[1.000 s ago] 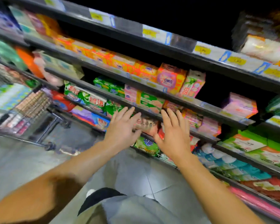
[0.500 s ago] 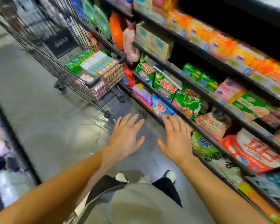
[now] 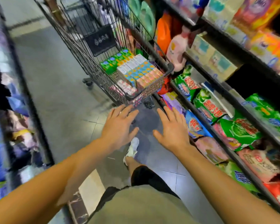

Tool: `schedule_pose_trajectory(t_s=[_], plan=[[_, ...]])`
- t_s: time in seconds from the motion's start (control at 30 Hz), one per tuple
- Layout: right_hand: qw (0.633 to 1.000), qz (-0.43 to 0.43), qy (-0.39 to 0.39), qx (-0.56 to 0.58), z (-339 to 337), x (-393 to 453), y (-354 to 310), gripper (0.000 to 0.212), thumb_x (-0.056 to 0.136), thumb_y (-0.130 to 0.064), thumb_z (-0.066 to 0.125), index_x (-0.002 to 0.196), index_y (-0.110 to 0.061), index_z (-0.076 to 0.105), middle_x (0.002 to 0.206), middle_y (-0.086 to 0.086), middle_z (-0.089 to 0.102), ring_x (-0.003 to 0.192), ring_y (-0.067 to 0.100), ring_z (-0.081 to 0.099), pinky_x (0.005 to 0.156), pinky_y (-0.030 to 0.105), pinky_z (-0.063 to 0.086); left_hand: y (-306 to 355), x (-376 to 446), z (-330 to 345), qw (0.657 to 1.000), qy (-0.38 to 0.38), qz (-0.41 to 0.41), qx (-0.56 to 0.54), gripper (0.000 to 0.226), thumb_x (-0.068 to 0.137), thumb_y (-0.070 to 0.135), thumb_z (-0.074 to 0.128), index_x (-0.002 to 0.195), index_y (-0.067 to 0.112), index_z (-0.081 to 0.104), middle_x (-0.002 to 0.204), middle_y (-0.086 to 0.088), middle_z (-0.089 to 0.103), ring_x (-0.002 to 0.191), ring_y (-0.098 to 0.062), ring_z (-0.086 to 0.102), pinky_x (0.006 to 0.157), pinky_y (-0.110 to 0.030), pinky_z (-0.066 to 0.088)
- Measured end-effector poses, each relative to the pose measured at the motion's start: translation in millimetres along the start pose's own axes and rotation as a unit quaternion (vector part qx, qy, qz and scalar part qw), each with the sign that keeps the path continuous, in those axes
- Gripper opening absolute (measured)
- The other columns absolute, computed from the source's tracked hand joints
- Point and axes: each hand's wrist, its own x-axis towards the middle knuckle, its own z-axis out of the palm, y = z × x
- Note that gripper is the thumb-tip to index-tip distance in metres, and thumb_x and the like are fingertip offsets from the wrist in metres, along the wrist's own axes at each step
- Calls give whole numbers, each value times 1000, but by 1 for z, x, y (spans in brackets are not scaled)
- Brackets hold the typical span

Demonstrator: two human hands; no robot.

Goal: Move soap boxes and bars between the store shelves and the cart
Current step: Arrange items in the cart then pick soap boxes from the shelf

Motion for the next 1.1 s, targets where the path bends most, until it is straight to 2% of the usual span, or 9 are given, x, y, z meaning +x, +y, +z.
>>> schedule_pose_trajectory(t_s=[0.1, 0.2, 0.27, 0.4, 0.57, 0.7, 0.9, 1.03, 1.1], plan=[[1000, 1, 9, 9, 1, 68, -15, 82, 89, -47, 63, 156, -21, 24, 164, 7, 21, 151, 33, 12, 120, 51, 8, -44, 48, -2, 1000, -18, -2, -6, 64, 81, 49, 51, 137, 17, 56, 142, -13, 53, 130, -42, 46, 106, -60, 37], [1000, 16, -24, 8, -1, 130, -27, 84, 90, -48, 61, 157, -21, 19, 165, 5, 16, 152, 30, 7, 121, 51, 13, -82, 94, -8, 999, -38, 4, -6, 63, 81, 47, 52, 136, 16, 57, 139, -13, 55, 128, -41, 47, 105, -59, 39], [999, 15, -32, 16, -5, 165, -33, 85, 91, -48, 60, 158, -20, 14, 165, 5, 12, 152, 30, 6, 121, 50, 12, -105, 121, -15, 999, -49, 14, -1, 63, 80, 46, 53, 134, 14, 58, 136, -14, 57, 125, -42, 50, 101, -57, 42], [999, 12, -25, 28, -20, 222, -44, 86, 89, -46, 63, 157, -17, 19, 164, 8, 17, 150, 33, 11, 121, 50, 12, -147, 169, -31, 997, -71, 8, -12, 69, 81, 53, 40, 138, 16, 53, 138, -13, 55, 127, -41, 48, 103, -55, 41], [998, 34, -40, 37, -25, 275, -53, 87, 91, -48, 60, 158, -21, 13, 166, 6, 9, 152, 33, 3, 120, 49, 5, -196, 234, -40, 995, -89, 43, -9, 66, 85, 54, 40, 137, 18, 55, 138, -11, 56, 126, -37, 50, 106, -50, 40], [993, 87, -50, 57, -22, 310, -65, 85, 92, -47, 59, 158, -21, 13, 166, 6, 8, 152, 34, 4, 121, 48, 4, -232, 296, -42, 988, -110, 105, -2, 64, 83, 51, 41, 132, 14, 60, 129, -11, 63, 116, -34, 59, 102, -47, 45], [974, 199, -63, 92, -6, 361, -93, 86, 90, -45, 62, 158, -23, 13, 166, 5, 9, 152, 32, 3, 121, 47, 4, -298, 387, -19, 953, -242, 180, -31, 62, 78, 49, 42, 125, 16, 66, 123, -10, 67, 114, -32, 62, 101, -41, 44], [951, 274, -68, 125, 16, 383, -116, 85, 83, -42, 70, 154, -17, 30, 162, 10, 26, 147, 41, 22, 118, 54, 18, -335, 432, 2, 927, -296, 231, -22, 62, 78, 51, 40, 121, 16, 69, 121, -12, 68, 110, -35, 64, 98, -43, 45], [943, 299, -86, 120, 31, 394, -123, 84, 83, -44, 68, 153, -16, 32, 161, 11, 28, 146, 41, 25, 118, 53, 20, -346, 447, 13, 919, -307, 245, -25, 65, 77, 54, 38, 117, 15, 70, 118, -14, 69, 109, -36, 65, 97, -44, 46]])
